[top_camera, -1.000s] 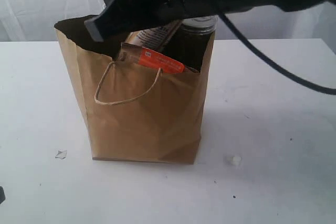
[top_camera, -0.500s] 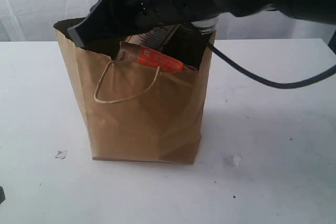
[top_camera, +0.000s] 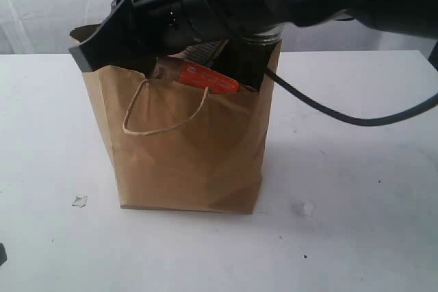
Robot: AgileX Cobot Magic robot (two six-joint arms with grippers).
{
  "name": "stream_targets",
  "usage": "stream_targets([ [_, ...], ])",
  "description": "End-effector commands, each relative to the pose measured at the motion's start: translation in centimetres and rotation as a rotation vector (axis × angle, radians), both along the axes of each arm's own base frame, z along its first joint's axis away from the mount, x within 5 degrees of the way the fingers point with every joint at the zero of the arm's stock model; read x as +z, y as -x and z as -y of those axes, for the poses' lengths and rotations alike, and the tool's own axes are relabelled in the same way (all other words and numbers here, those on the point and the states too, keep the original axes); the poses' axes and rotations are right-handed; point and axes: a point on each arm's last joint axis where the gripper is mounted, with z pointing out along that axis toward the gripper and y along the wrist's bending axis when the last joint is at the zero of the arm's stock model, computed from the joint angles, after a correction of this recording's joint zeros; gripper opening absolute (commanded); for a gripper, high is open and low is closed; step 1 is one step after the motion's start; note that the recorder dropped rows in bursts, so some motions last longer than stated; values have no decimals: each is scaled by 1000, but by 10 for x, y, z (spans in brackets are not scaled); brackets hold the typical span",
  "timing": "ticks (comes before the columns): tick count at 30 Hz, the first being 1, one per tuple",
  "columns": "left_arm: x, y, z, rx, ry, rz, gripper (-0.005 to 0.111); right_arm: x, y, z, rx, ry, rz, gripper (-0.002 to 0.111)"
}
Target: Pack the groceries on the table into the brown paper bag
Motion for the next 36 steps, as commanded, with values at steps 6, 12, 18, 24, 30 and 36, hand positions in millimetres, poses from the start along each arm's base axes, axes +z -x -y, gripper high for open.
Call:
stream_targets([
  [6,-1,0,0,-1,4,-5,0,0,1,0,2,-1,-27,54],
  [12,-1,0,0,-1,4,-5,0,1,0,0,-7,-16,-31,54],
  [18,-1,0,0,-1,4,-5,0,22,10,11,-8,-60,12,54],
  [24,-1,0,0,-1,4,-5,0,49,30,36,-10,-22,61,54],
  [30,-1,0,0,-1,4,-5,0,60,46,71,-146,28,13,54],
  [36,-1,0,0,-1,4,-5,0,61,68,106,-231,29,13,54],
])
